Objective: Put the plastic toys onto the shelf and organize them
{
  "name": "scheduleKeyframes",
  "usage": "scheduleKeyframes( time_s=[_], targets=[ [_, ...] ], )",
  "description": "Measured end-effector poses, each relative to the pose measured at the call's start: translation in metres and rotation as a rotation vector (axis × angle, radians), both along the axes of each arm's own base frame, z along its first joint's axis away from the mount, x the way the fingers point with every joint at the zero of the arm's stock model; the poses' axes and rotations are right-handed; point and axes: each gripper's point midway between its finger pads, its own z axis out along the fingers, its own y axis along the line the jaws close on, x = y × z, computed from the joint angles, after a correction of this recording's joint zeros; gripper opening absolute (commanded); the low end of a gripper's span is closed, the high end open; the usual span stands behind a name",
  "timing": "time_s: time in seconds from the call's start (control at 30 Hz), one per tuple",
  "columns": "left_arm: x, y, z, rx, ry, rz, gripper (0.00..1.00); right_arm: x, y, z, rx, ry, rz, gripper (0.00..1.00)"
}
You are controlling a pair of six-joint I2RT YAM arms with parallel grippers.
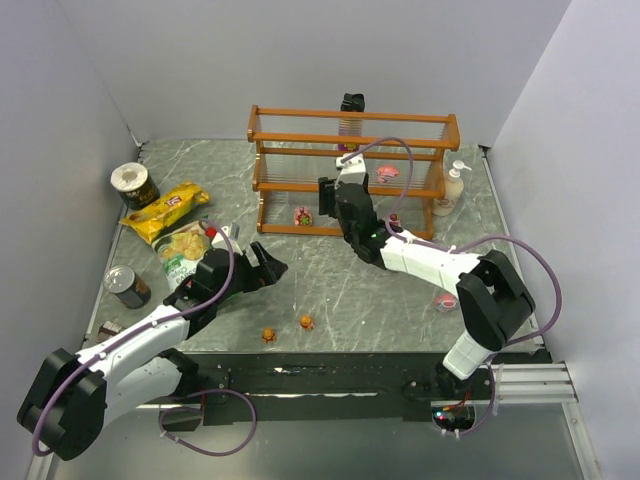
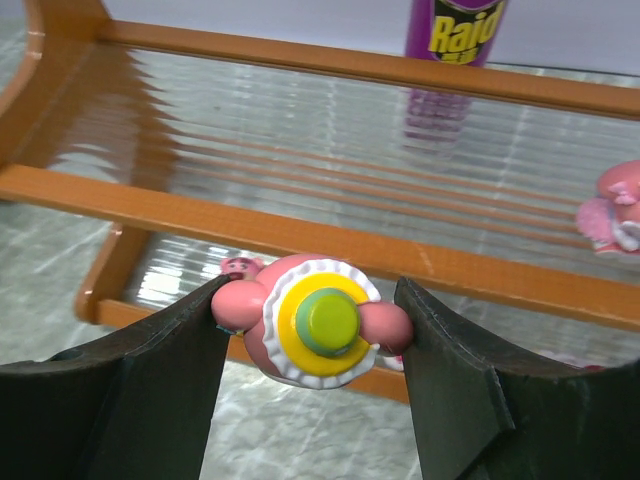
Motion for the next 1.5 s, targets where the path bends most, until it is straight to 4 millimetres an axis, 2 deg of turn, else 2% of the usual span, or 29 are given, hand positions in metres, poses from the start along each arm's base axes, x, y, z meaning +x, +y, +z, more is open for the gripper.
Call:
scheduleKeyframes(
  time_s=[0.37, 0.6, 0.87, 1.5],
  targets=[
    [-0.001, -0.006, -0.005, -0.006, 0.019, -0.030, 0.96, 0.030, -0.023, -0.018, -0.047, 0.006, -0.061, 0.46],
    [-0.001, -0.006, -0.008, -0.003, 0.024, -0.030, 0.96, 0.045, -0.029, -0.017, -0.038, -0.017, -0.076, 0.46],
    [0.000, -0.006, -0.010, 0.000, 0.029, -0.029, 0.96, 0.060, -0.029, -0.017, -0.020, -0.035, -0.078, 0.47],
    [0.001, -0.004, -0.017, 0.017, 0.046, -0.024, 0.96, 0.077, -0.029, -0.021, -0.032, -0.078, -0.085, 0.52]
  ],
)
